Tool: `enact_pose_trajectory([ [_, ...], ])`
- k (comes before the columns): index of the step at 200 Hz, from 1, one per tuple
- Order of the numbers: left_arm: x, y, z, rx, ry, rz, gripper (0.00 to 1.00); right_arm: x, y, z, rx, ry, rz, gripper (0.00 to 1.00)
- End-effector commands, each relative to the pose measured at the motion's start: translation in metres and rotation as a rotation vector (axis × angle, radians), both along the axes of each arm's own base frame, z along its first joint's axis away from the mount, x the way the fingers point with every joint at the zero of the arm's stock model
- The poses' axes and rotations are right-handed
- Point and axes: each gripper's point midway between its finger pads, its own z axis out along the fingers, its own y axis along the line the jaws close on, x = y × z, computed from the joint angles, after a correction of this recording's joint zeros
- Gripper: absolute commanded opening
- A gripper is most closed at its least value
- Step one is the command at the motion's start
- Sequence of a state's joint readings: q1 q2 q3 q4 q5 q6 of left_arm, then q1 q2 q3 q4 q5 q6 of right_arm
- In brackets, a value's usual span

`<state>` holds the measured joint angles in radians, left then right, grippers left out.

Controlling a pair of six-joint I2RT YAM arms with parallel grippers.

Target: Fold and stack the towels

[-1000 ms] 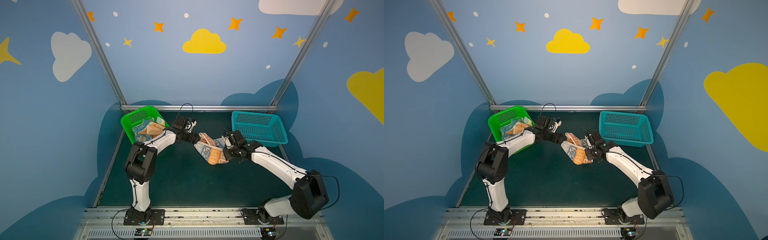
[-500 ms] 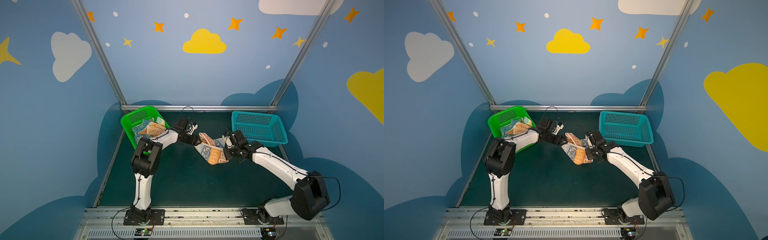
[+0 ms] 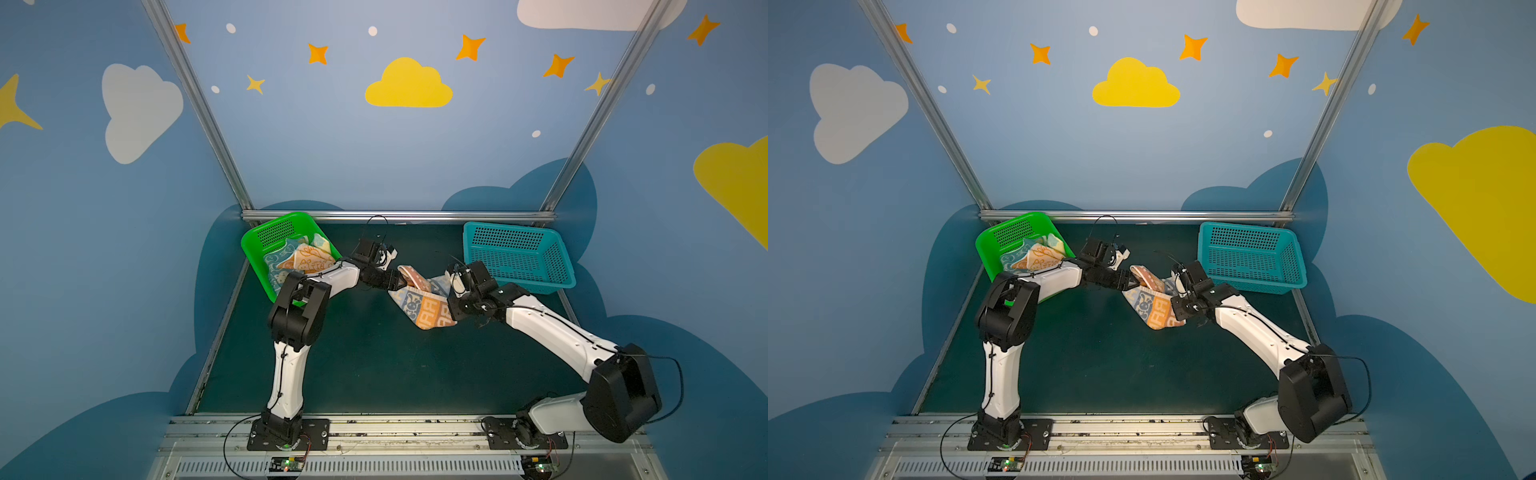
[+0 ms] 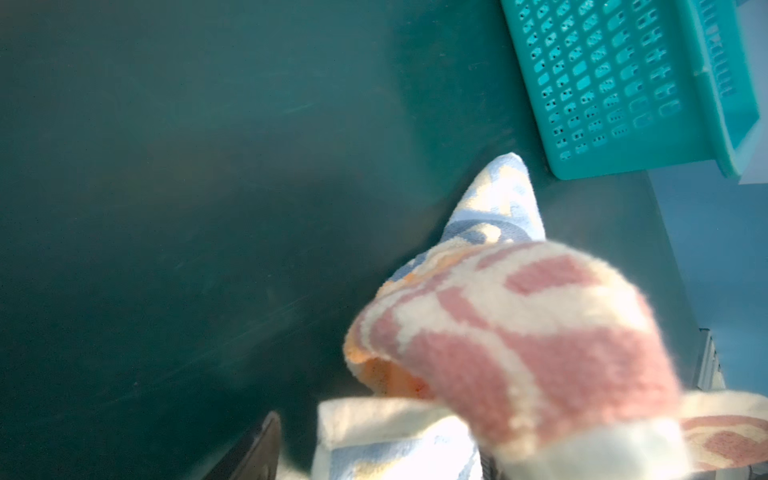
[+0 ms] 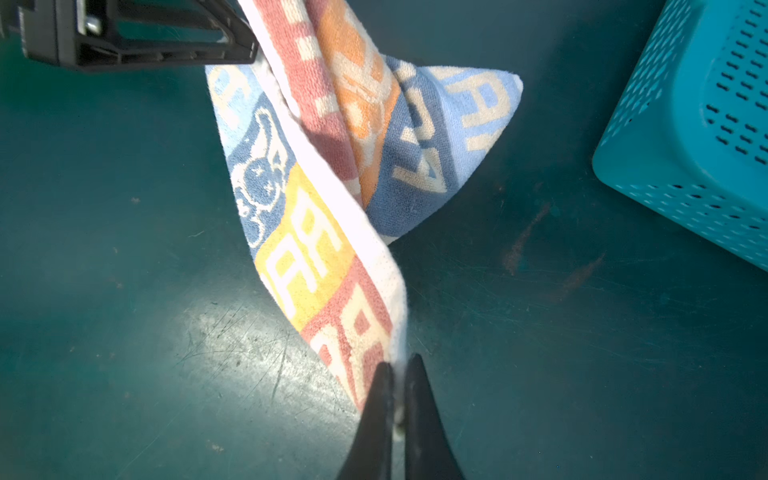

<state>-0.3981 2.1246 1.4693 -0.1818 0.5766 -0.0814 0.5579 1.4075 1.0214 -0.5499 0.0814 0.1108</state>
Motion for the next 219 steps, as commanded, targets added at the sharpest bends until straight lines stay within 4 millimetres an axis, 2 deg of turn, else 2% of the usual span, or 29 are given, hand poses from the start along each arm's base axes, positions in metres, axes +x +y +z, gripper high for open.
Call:
enact_pose_trajectory([
  [1,-0.006,-0.005,-0.010,-0.018,0.032,-0.015,0.72,-0.002,0.000,0.003,0.027,-0.006,-0.006,0.00],
  [52,-0.010,0.000,-0.020,0.002,0.047,-0.006,0.68,-0.002,0.000,0.002,0.025,-0.001,-0.004,0.00],
  [98,-0.013,-0.002,-0.020,-0.009,0.055,-0.014,0.61,-0.003,0.000,0.001,0.025,0.003,-0.009,0.00],
  [113,-0.014,-0.001,-0.019,-0.013,0.056,-0.014,0.56,-0.003,-0.001,0.001,0.023,0.004,-0.013,0.00],
  [129,-0.016,-0.001,-0.019,-0.013,0.059,-0.016,0.55,-0.003,-0.002,0.000,0.021,0.005,-0.015,0.00],
  [153,-0.019,-0.001,-0.021,-0.012,0.063,-0.018,0.44,-0.003,-0.002,0.000,0.021,0.005,-0.018,0.00],
  [190,-0.021,0.001,-0.020,-0.005,0.060,-0.015,0.39,-0.004,-0.002,-0.001,0.020,0.007,-0.020,0.00],
  [219,-0.020,0.001,-0.016,-0.009,0.052,-0.013,0.25,-0.003,-0.003,-0.002,0.018,0.012,-0.028,0.00],
])
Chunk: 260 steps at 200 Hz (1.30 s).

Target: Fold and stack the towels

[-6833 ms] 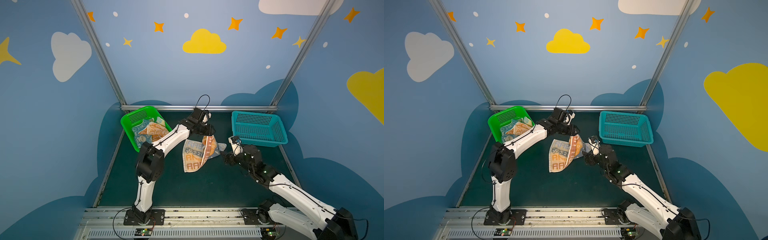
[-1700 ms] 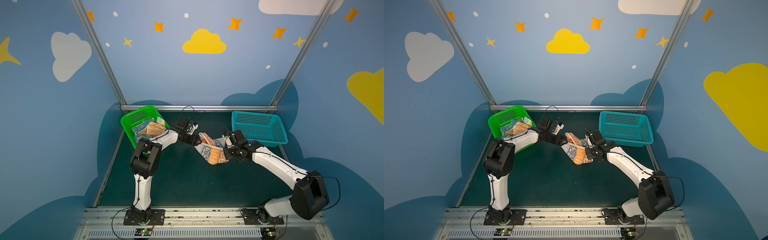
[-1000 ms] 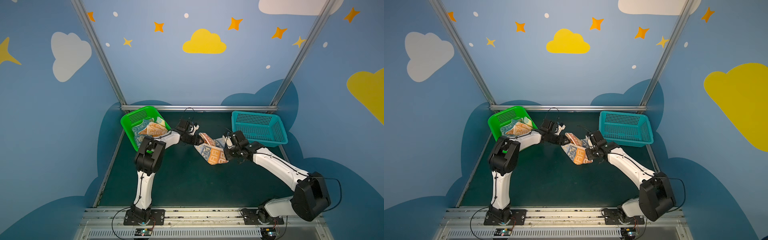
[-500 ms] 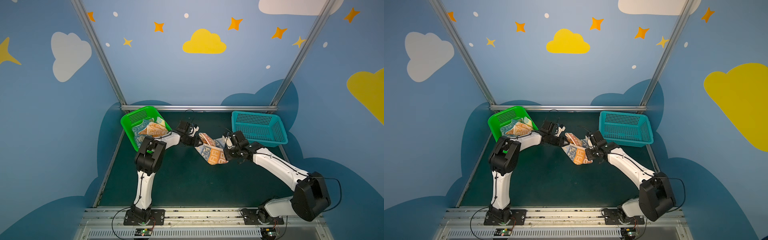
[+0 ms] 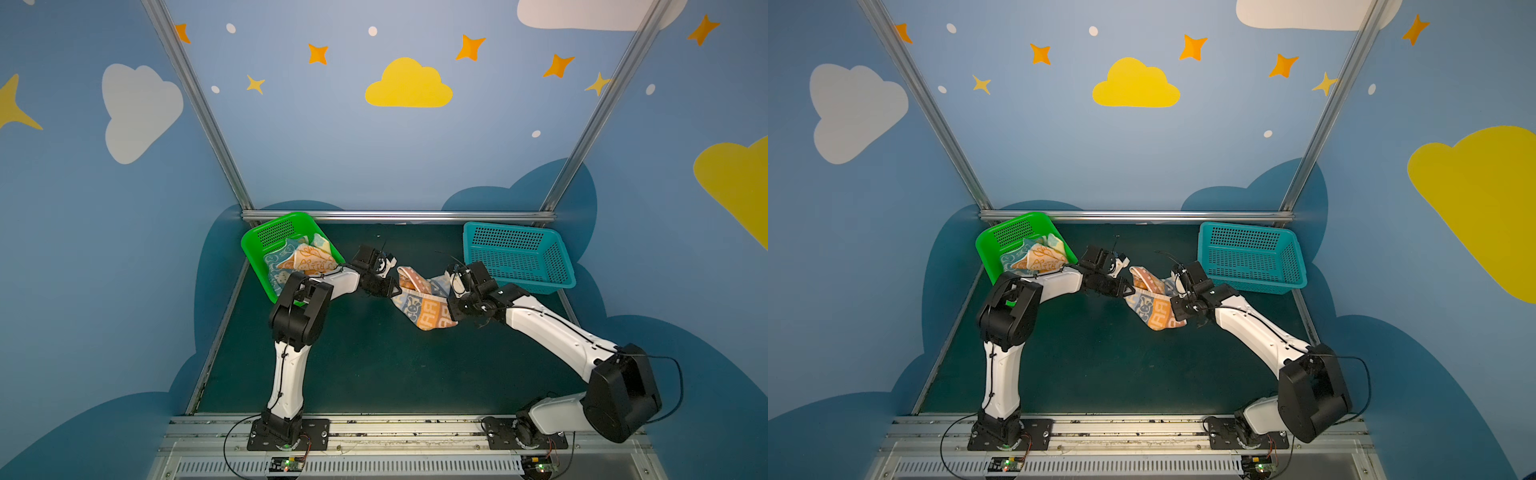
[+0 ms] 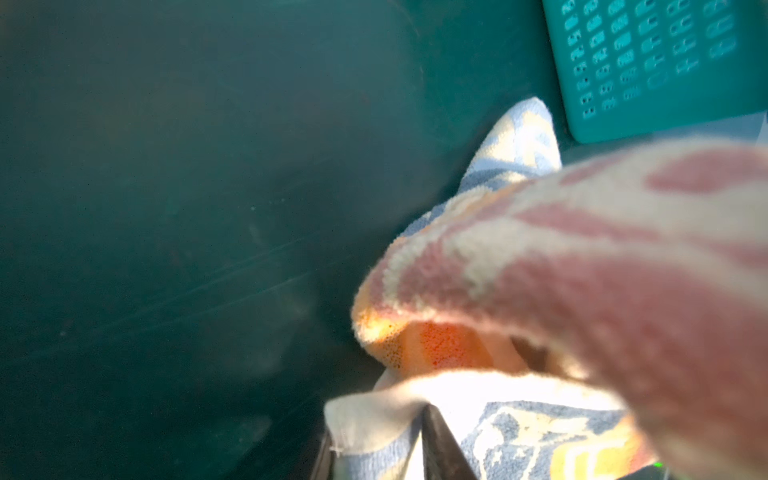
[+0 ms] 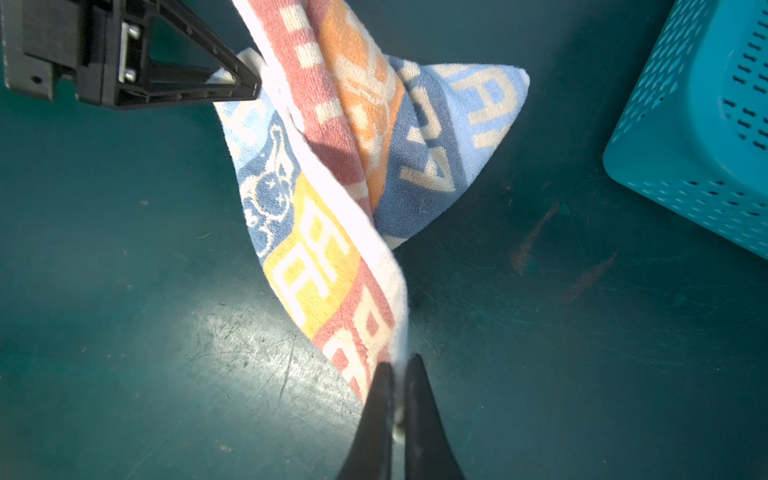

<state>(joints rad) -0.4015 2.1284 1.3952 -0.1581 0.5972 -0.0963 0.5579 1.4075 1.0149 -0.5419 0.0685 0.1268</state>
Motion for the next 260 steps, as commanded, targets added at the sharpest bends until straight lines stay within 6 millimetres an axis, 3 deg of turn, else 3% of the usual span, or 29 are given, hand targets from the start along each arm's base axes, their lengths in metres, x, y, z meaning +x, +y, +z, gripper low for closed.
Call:
enact_pose_trajectory([
  [1,-0.001,-0.002,0.008,-0.011,-0.015,-0.009,0.25,-0.002,-0.005,-0.001,-0.001,0.004,-0.021,0.00],
  [34,-0.001,-0.002,0.016,-0.013,-0.031,-0.003,0.04,-0.001,-0.005,0.000,0.002,0.003,-0.025,0.00],
  [75,-0.004,-0.001,0.037,-0.008,-0.078,0.011,0.04,0.007,-0.005,0.006,-0.009,-0.011,-0.051,0.00],
  [107,-0.002,0.008,0.080,0.007,-0.184,0.081,0.04,0.023,-0.002,0.024,0.000,-0.039,-0.077,0.00],
  [133,0.006,0.023,0.132,0.030,-0.293,0.176,0.04,0.040,0.002,0.046,0.015,-0.078,-0.067,0.00],
  [164,0.010,0.034,0.205,0.025,-0.410,0.230,0.04,0.064,0.009,0.092,0.032,-0.187,-0.025,0.00],
  [215,0.014,0.050,0.304,0.046,-0.537,0.302,0.04,0.097,-0.001,0.196,0.134,-0.465,-0.061,0.00],
  [260,-0.002,0.056,0.377,0.008,-0.646,0.298,0.04,0.091,-0.005,0.277,0.203,-0.720,0.012,0.00],
])
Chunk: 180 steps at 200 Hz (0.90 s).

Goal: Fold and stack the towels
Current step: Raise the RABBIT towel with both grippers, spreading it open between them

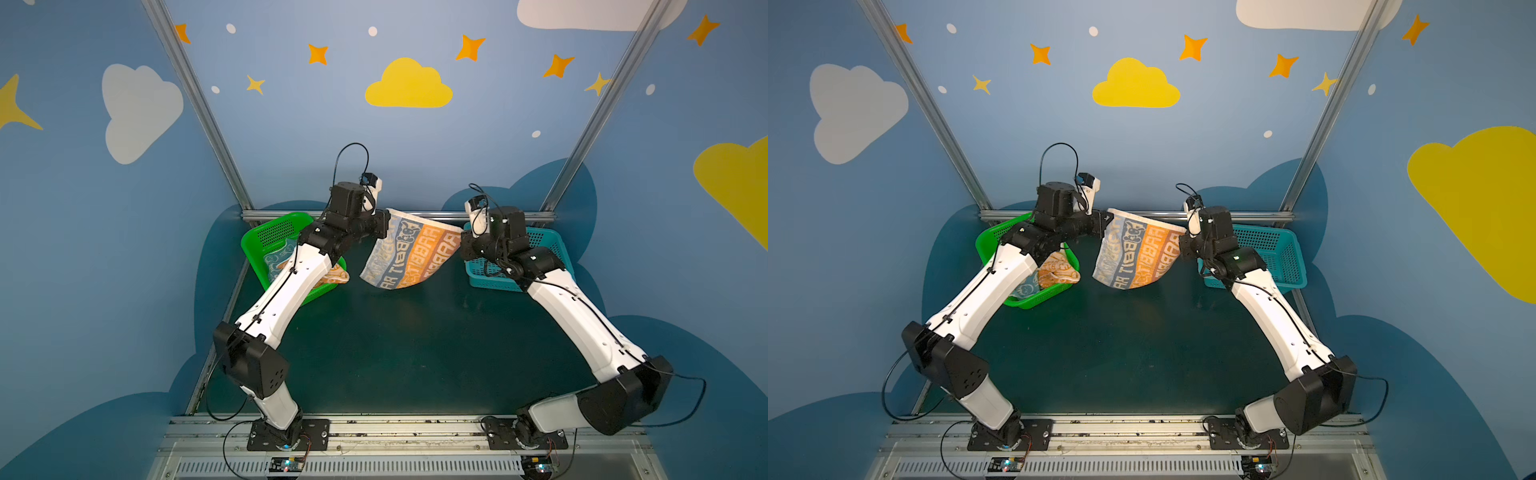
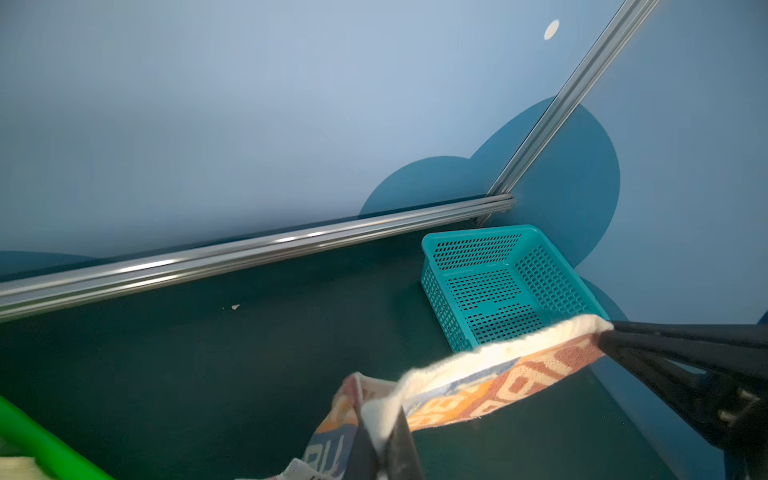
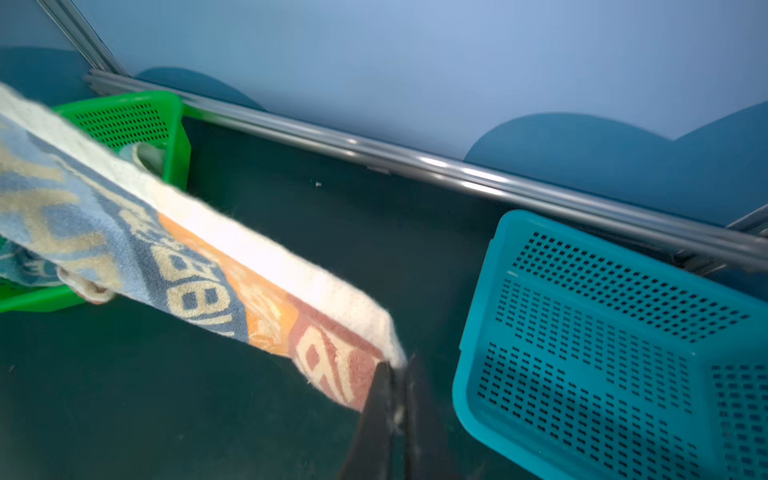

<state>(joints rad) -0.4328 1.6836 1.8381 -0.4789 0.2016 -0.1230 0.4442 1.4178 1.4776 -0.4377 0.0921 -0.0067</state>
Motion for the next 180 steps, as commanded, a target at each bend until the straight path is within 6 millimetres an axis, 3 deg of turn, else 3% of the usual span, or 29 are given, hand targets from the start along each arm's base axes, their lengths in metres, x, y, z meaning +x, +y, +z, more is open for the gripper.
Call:
enact_pose_trajectory([
  [1,-0.021,0.013,0.038,0.018,-0.049,0.009,0.04,-0.007,-0.003,0.065,0.025,-0.190,0.042,0.00],
  [52,-0.071,0.009,0.094,-0.012,-0.147,-0.070,0.04,-0.043,0.001,0.115,0.031,-0.330,0.168,0.00],
  [97,-0.134,0.006,0.129,-0.069,-0.266,-0.139,0.04,-0.101,0.010,0.144,0.080,-0.409,0.346,0.00],
  [150,-0.202,0.012,0.139,-0.200,-0.243,-0.231,0.04,-0.173,0.010,0.152,0.147,-0.412,0.510,0.00],
  [180,-0.212,0.022,0.135,-0.251,-0.228,-0.203,0.04,-0.191,0.003,0.155,0.176,-0.427,0.514,0.00],
])
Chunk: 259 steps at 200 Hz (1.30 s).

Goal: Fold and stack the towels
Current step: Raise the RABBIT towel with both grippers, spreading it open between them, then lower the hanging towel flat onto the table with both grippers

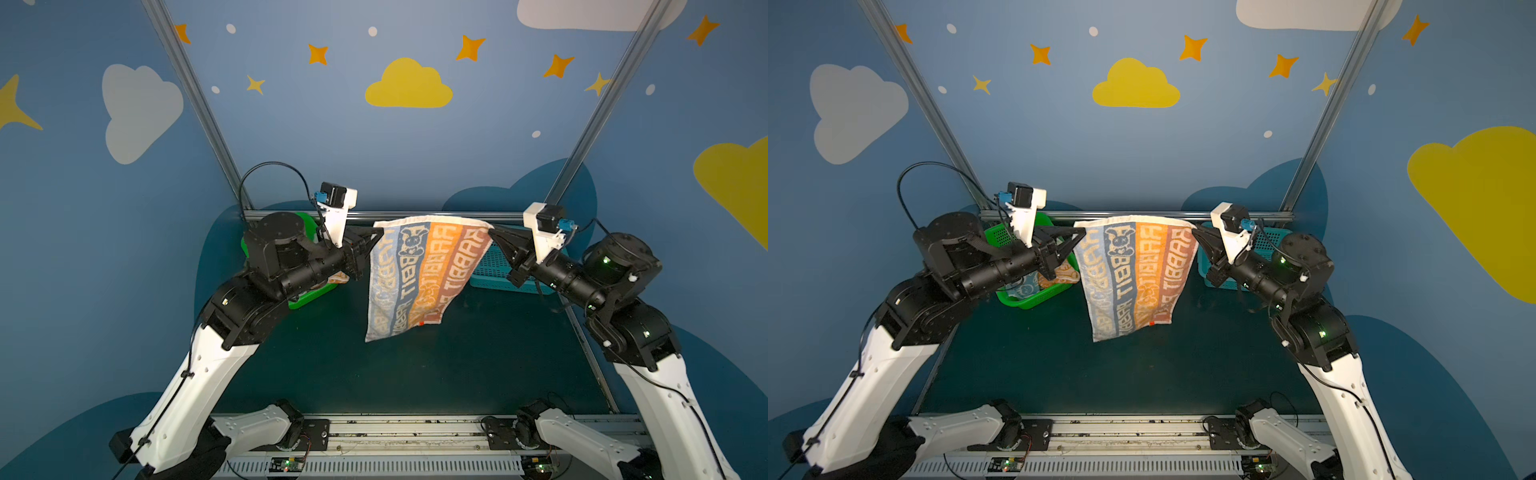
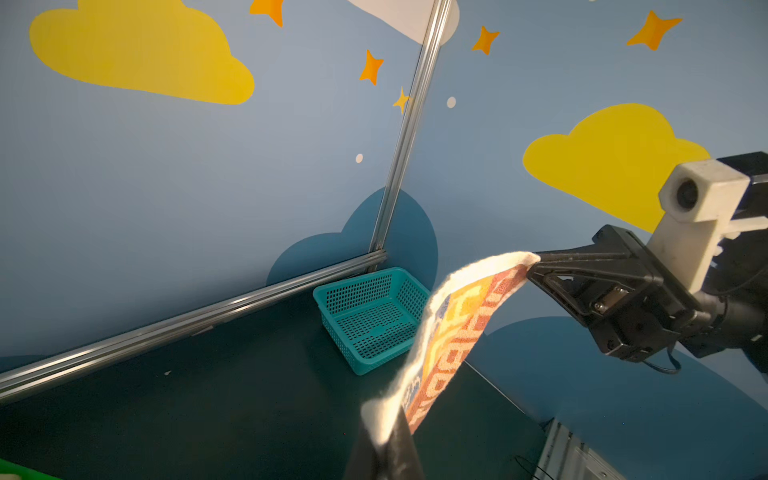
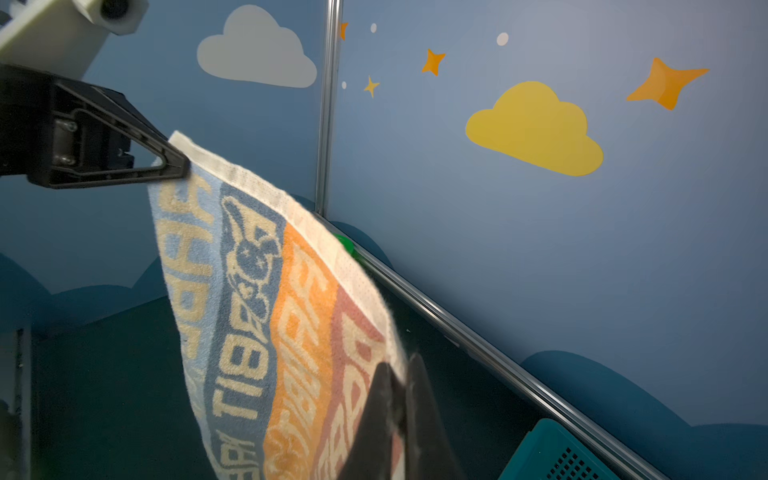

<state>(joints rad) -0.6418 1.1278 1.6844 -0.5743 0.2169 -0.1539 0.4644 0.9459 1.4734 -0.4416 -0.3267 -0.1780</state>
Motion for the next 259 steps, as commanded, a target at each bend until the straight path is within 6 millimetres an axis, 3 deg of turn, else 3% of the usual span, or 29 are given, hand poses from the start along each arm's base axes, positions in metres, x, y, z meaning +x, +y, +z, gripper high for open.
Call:
enact_pose_trajectory([
  [1,-0.007,0.004,0.003,-0.066,0.022,0.001,0.04,-0.014,0.003,-0.008,0.009,0.037,0.051,0.00],
  [25,0.006,0.010,-0.004,-0.056,0.024,0.075,0.04,-0.013,0.001,-0.009,0.010,0.038,0.036,0.00],
  [38,0.019,0.010,-0.012,-0.027,0.032,0.117,0.04,-0.002,0.001,-0.015,-0.005,0.050,0.007,0.00],
  [78,0.065,0.002,-0.052,0.084,0.082,0.236,0.04,0.058,0.005,-0.051,-0.090,0.117,-0.126,0.00],
  [123,0.129,0.008,-0.096,0.167,0.148,0.358,0.04,0.129,0.007,-0.095,-0.138,0.210,-0.203,0.00],
  [173,0.220,0.014,-0.149,0.177,0.236,0.395,0.04,0.200,0.001,-0.132,-0.089,0.300,-0.207,0.00],
  [214,0.280,0.005,-0.203,0.228,0.330,0.391,0.04,0.252,0.005,-0.189,-0.113,0.422,-0.183,0.00],
  [241,0.304,0.009,-0.237,0.270,0.376,0.460,0.04,0.279,0.003,-0.229,-0.110,0.489,-0.193,0.00],
  [259,0.314,0.013,-0.252,0.303,0.382,0.495,0.04,0.288,0.004,-0.242,-0.108,0.508,-0.180,0.00],
])
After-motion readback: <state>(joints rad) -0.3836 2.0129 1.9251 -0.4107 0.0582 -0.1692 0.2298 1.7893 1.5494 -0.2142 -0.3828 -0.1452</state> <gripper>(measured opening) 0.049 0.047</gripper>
